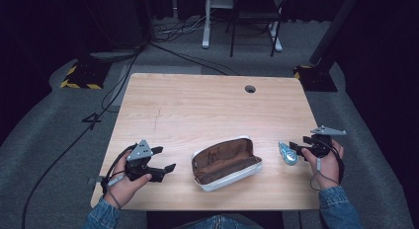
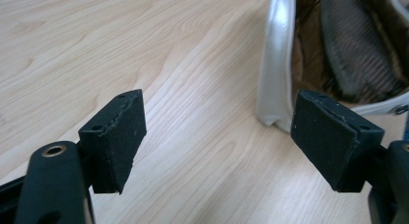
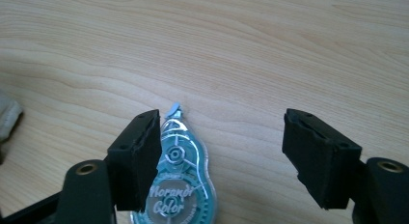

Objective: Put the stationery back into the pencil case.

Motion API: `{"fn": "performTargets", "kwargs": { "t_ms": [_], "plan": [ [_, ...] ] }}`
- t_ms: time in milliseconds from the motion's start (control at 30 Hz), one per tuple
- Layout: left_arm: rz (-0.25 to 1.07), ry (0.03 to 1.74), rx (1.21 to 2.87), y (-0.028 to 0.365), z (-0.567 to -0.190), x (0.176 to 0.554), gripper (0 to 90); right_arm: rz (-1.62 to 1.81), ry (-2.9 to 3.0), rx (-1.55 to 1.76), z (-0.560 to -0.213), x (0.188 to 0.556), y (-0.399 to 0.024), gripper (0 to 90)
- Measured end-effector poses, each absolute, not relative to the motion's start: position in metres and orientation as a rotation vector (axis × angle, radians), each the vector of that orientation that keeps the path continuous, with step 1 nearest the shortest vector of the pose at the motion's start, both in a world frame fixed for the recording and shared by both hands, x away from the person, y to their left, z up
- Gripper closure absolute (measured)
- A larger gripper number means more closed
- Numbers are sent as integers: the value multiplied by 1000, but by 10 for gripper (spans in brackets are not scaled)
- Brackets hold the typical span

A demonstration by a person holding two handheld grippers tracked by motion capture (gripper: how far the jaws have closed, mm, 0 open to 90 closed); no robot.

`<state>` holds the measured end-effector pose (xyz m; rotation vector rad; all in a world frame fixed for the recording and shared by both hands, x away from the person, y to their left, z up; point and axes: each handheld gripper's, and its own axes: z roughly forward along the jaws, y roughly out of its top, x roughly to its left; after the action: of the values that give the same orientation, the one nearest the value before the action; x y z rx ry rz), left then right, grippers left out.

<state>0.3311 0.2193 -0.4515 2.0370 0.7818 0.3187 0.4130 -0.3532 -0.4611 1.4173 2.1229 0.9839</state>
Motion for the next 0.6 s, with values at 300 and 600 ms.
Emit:
{"fn": "performTargets", "kwargs": {
  "t_ms": [300, 600],
  "plan": [
    [372, 898, 2106, 231, -469, 340, 196, 959, 2184, 1438, -452, 412, -340, 339],
    [392, 980, 2160, 247, -491, 353, 189, 916, 2254, 1484, -456, 414, -327, 343]
  ]
}}
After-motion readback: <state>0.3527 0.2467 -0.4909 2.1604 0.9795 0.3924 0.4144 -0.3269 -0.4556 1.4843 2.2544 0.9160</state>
